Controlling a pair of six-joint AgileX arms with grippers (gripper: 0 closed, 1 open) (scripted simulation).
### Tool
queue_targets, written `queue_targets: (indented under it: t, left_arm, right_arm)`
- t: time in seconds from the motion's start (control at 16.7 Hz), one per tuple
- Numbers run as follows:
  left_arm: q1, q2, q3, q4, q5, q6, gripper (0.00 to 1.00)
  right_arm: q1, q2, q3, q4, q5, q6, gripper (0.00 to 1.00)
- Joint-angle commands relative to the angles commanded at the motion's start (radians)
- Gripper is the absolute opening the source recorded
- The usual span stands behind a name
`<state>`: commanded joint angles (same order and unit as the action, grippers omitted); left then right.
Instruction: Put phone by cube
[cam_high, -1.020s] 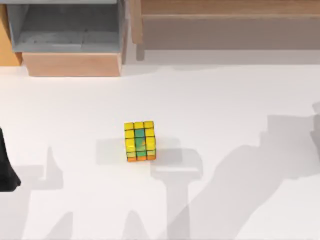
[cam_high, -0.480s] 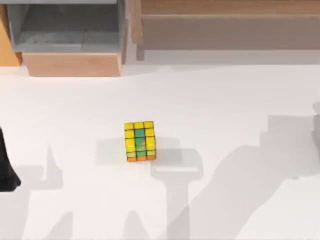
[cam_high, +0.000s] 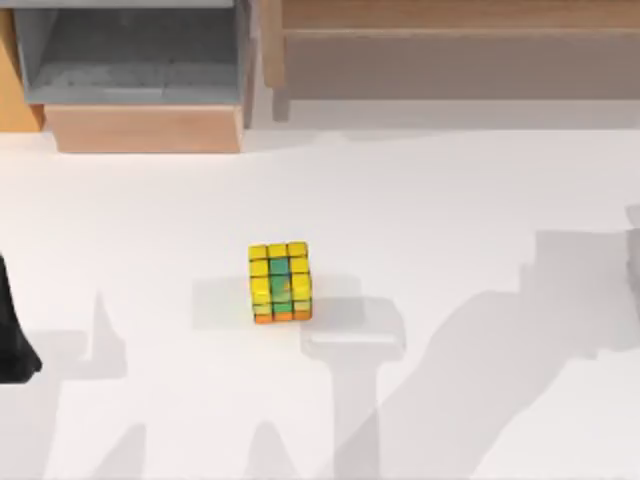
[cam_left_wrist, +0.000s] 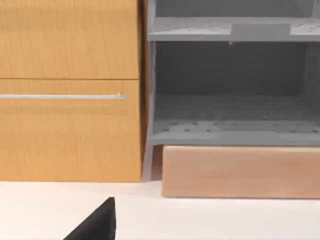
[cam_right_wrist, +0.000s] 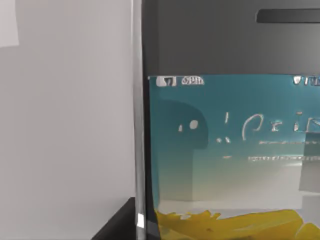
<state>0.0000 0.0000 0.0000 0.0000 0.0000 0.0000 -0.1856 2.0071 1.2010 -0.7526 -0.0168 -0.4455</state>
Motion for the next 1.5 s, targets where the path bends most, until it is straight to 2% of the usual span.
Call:
queue_targets:
  t: [1.08,1.5]
  left_arm:
    - [0.000,0.000,0.000,0.000,0.000,0.000,1.00]
    - [0.000,0.000,0.000,0.000,0.000,0.000,1.00]
  right_arm:
    - [0.000,-0.057,0.043,-0.083,0.002,0.000,0.00]
    - [0.100,-0.140,0.211,-0.133,0.035,0.149,0.00]
